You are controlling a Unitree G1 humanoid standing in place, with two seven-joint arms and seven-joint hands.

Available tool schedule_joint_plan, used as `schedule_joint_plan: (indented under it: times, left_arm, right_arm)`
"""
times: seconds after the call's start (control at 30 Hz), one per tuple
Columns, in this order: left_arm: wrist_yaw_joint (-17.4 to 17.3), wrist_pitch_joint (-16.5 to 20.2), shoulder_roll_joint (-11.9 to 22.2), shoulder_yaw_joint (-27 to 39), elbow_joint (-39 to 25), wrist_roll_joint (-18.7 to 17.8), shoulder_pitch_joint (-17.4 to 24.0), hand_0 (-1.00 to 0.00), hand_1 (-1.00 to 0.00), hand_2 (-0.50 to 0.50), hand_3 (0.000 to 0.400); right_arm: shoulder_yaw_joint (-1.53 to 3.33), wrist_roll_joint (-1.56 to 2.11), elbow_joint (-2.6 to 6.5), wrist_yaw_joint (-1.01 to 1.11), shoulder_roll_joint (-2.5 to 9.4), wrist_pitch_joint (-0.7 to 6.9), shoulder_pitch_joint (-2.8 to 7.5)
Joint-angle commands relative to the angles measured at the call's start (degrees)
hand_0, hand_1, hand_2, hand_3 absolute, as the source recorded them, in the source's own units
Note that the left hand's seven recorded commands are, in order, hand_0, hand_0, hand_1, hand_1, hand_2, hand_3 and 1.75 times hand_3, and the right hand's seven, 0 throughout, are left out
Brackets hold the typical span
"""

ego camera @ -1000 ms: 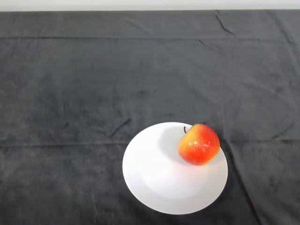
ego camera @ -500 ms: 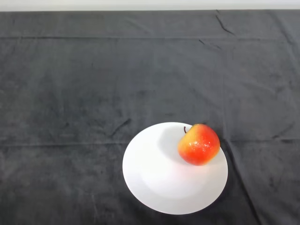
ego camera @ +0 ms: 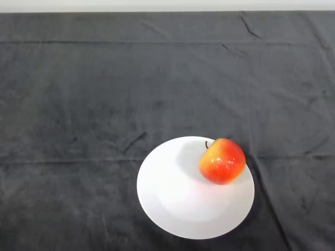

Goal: Move the apple to the plate

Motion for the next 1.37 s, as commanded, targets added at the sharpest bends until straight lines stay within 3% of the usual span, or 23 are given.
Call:
schedule_joint_plan:
  times: [0.03, 1.37]
  left_arm:
    - [-0.46, 0.58, 0.49, 2.10, 0.30, 0.55, 0.05, 0.00, 0.00, 0.00, 0.000]
    - [-2.41, 0.44, 0.45, 5.05, 0.79, 1.76, 0.34, 0.00, 0.00, 0.00, 0.000]
  right_arm:
    - [-1.40, -0.24, 0.20, -0.11, -1.88, 0.60, 0.04]
    - [-1.39, -0.24, 0.19, -0.11, -1.87, 0.60, 0.04]
